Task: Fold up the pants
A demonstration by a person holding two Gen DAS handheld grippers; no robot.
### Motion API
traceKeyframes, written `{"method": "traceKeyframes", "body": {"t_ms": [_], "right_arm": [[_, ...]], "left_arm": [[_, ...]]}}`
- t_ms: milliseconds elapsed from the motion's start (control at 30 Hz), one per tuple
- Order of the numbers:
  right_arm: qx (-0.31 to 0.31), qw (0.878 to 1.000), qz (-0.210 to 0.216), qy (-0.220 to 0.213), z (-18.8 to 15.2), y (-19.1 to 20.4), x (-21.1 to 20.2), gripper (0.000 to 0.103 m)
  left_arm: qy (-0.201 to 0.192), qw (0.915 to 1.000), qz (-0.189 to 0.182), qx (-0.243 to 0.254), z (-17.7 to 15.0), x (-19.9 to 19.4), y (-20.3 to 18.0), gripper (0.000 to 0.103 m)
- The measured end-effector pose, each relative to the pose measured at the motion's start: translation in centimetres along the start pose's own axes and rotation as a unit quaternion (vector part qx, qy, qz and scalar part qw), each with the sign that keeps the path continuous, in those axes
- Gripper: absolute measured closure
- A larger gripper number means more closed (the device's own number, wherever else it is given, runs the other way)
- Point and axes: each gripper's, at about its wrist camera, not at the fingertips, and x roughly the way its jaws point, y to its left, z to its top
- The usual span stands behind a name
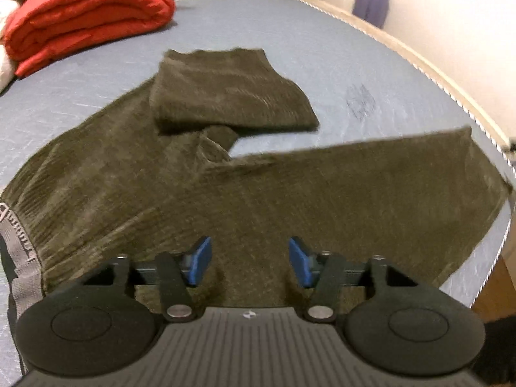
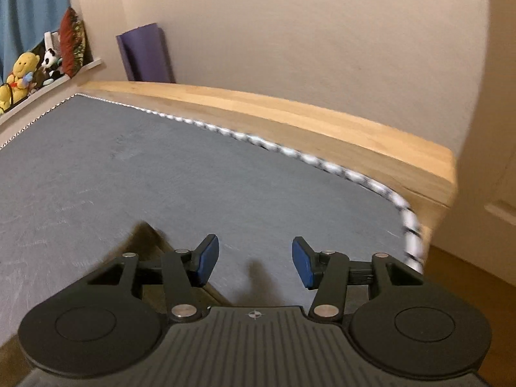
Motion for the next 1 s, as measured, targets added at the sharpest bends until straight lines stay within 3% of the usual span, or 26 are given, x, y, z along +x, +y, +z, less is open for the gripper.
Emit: {"method": "traceKeyframes", "body": {"t_ms": [133,200,233,267,300,367,467,533,600,733,833,933,1000], "right_arm": [[-0.016,0.996,0.04,0.082,-2.3,-2.5,-1.2,0.047],[-0.067,0.989,0.052,0.119,-3.9,-1.9,-1.2,0.047],[-0.104,0.987,0.046,0.117,-4.6,-1.2,-1.6,0.047],[-0.133,0.984,0.041,0.11,-5.0,-0.5,-1.9,0.051],[-0.151,0.982,0.04,0.108,-5.2,0.0,-2.3,0.077],[-0.154,0.981,0.026,0.112,-4.8,0.6,-3.0,0.085],[-0.131,0.986,-0.016,0.103,-3.7,0.3,-3.7,0.089],[-0.117,0.984,-0.032,0.127,-4.0,0.0,-3.4,0.088],[-0.147,0.979,-0.053,0.127,-4.7,1.0,-3.4,0.085],[-0.209,0.972,-0.094,0.058,-4.7,3.7,-5.0,0.075],[-0.21,0.975,-0.069,0.01,-4.2,5.2,-7.0,0.056],[-0.2,0.979,-0.029,-0.017,-3.8,6.9,-8.5,0.054],[-0.2,0.979,0.004,-0.029,-3.9,8.4,-9.8,0.052]], "left_arm": [[-0.015,0.9992,0.016,-0.034,0.9,-0.8,2.4,0.053],[-0.021,0.9982,0.027,-0.049,1.2,-1.2,3.7,0.053],[-0.023,0.9974,0.034,-0.06,1.4,-1.5,4.5,0.053],[-0.026,0.9965,0.039,-0.069,1.5,-1.7,5.2,0.053],[-0.03,0.9951,0.046,-0.083,1.6,-2.0,6.1,0.053],[-0.036,0.9918,0.058,-0.108,1.7,-2.9,7.7,0.053],[-0.043,0.9853,0.074,-0.148,1.4,-4.3,10.6,0.053],[-0.045,0.9815,0.078,-0.169,1.0,-5.1,12.5,0.053],[-0.041,0.9774,0.083,-0.19,0.4,-5.5,14.4,0.053],[-0.011,0.9679,0.101,-0.23,-1.4,-5.2,18.8,0.053],[0.011,0.959,0.11,-0.261,-2.9,-4.7,21.7,0.053],[0.03,0.9494,0.114,-0.291,-4.4,-4.4,23.7,0.052],[0.039,0.9439,0.097,-0.313,-5.3,-4.1,24.7,0.043]]}}
